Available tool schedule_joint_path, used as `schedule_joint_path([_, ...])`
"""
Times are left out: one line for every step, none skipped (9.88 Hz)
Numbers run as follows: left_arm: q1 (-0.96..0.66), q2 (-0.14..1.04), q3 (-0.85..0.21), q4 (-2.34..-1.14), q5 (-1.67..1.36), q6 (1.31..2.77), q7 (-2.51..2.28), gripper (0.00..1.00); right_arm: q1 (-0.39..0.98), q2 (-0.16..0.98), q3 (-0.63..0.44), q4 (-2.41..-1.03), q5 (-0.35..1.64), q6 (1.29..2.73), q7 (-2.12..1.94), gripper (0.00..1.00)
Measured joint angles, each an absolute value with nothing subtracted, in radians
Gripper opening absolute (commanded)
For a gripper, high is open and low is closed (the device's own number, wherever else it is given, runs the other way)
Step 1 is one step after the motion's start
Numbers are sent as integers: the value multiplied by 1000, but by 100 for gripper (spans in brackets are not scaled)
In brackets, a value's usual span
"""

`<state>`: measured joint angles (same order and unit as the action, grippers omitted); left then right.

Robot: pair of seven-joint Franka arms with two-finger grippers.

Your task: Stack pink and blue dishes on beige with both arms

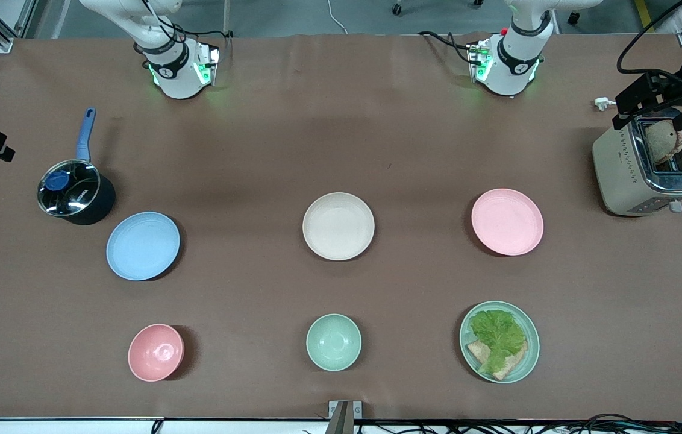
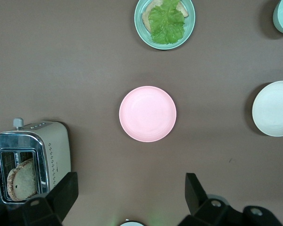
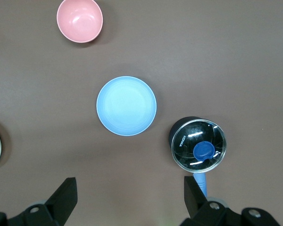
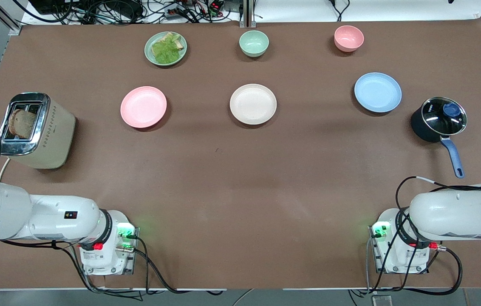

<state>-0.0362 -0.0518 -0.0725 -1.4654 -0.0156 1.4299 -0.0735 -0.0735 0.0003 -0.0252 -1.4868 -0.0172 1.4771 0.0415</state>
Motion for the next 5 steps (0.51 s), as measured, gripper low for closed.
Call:
schedule_joint_path([-36, -52, -72, -1465, -16, 1430, -74, 100, -74, 0, -25, -1487, -17, 1477, 42, 100])
schedule_joint_path([-36, -52, -72, -1465, -16, 1431, -74, 100, -74, 0, -25, -1487, -17, 1477, 42, 100])
schedule_joint_path([-36, -52, -72, -1466, -16, 1439, -75, 100, -74, 0, -25, -1487, -17, 1477, 42, 100])
schedule_joint_path([-36, -49, -67, -1469, -16, 1451, -76, 98, -74, 0, -25, -1487, -17, 1477, 41, 100])
schedule_joint_path([-36, -38, -51, -1473, -16, 1457, -77, 96, -74, 0, -25, -1487, -17, 1478, 37, 100])
